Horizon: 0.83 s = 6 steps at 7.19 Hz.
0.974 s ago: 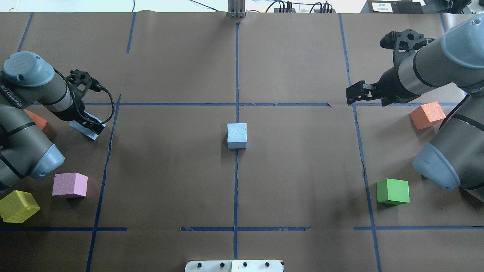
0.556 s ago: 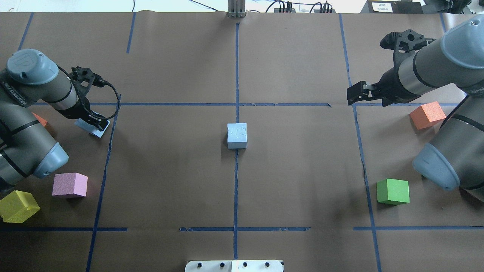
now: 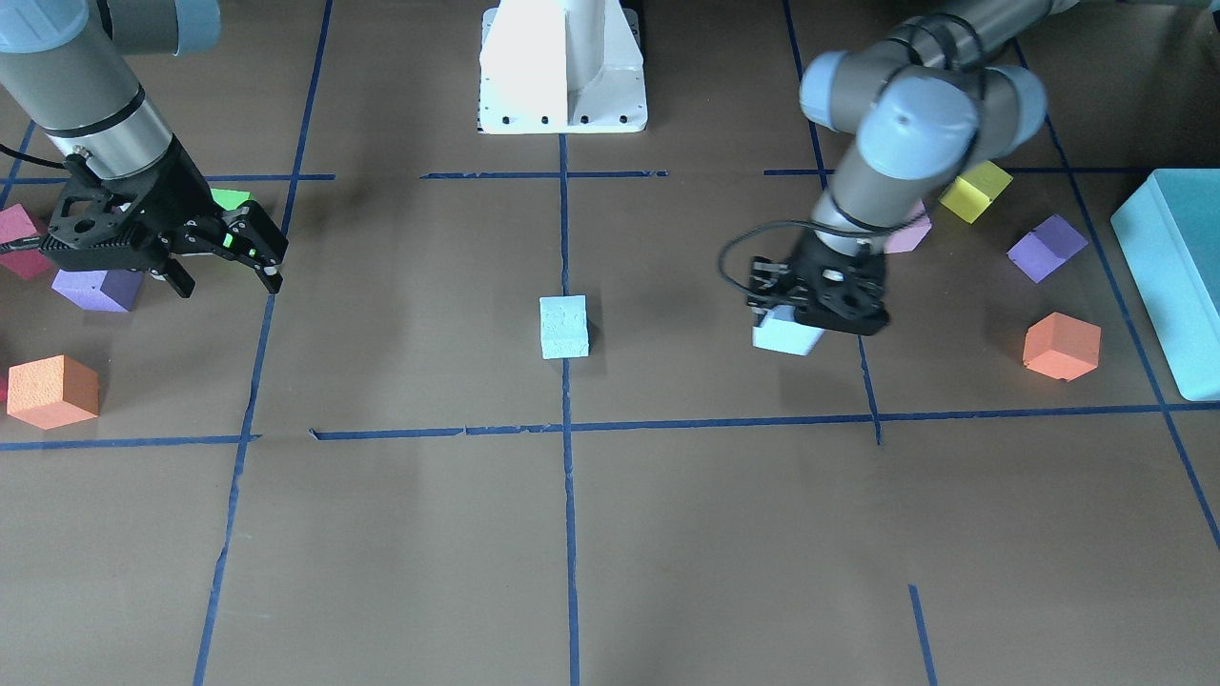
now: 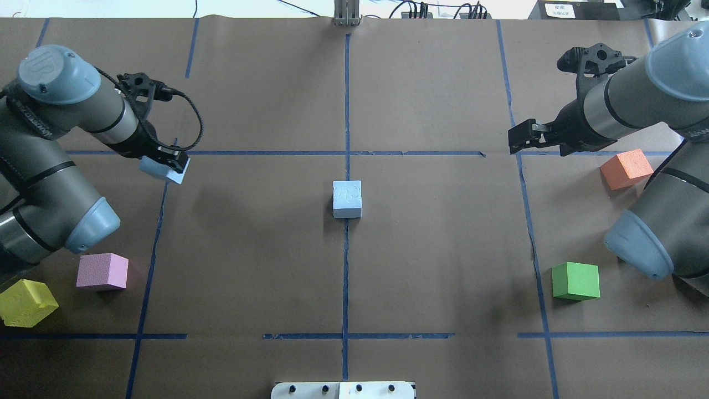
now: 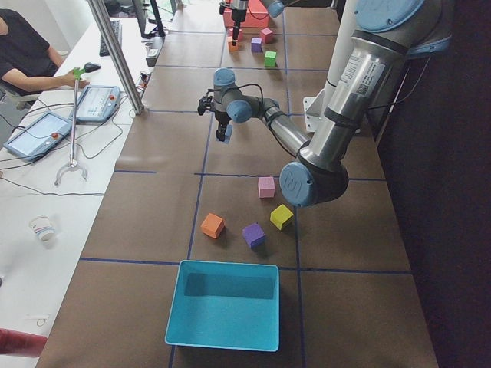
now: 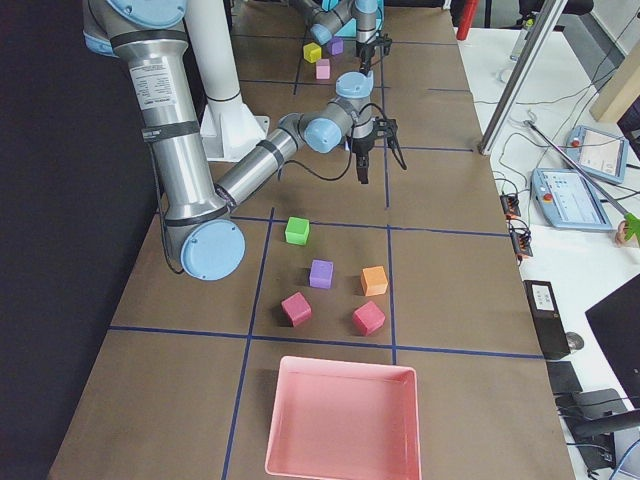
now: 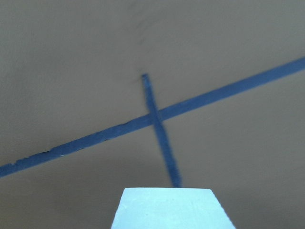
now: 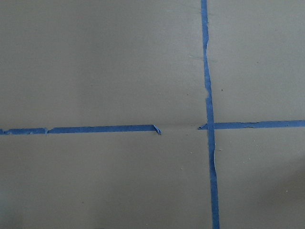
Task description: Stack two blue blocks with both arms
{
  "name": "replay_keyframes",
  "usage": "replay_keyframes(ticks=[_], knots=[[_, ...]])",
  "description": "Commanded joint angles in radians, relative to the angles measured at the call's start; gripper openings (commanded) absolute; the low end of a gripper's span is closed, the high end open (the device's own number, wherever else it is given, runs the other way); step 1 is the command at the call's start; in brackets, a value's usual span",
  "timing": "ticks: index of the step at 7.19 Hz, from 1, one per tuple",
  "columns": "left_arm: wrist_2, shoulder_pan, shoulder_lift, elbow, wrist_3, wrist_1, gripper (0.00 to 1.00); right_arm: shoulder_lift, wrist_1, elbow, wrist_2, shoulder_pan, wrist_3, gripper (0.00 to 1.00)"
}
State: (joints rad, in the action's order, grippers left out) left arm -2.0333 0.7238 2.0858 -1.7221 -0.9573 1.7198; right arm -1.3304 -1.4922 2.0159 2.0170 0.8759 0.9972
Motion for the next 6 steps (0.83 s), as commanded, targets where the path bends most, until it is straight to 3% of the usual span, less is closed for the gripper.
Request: replay_keyframes(ticks=[1, 2, 4, 6], knots=[[0.053, -0.098, 0.153, 0.007, -0.110, -0.130, 0.13, -0.009, 0.001, -0.002, -0.001, 0.000, -0.002, 1.00], [0.115, -0.145, 0.201, 0.018, -0.153, -0.169, 0.13, -0.015, 0.001, -0.002, -0.001, 0.000, -0.002, 1.00], [0.136, -0.156, 0.366, 0.213, -0.207, -0.178, 0.13, -0.015, 0.001, -0.008, -0.004, -0.002, -0.002, 1.00], [0.133, -0.158, 0.393, 0.262, -0.257, -0.178, 0.13, -0.015, 0.001, -0.011, -0.004, -0.002, 0.000, 1.00]])
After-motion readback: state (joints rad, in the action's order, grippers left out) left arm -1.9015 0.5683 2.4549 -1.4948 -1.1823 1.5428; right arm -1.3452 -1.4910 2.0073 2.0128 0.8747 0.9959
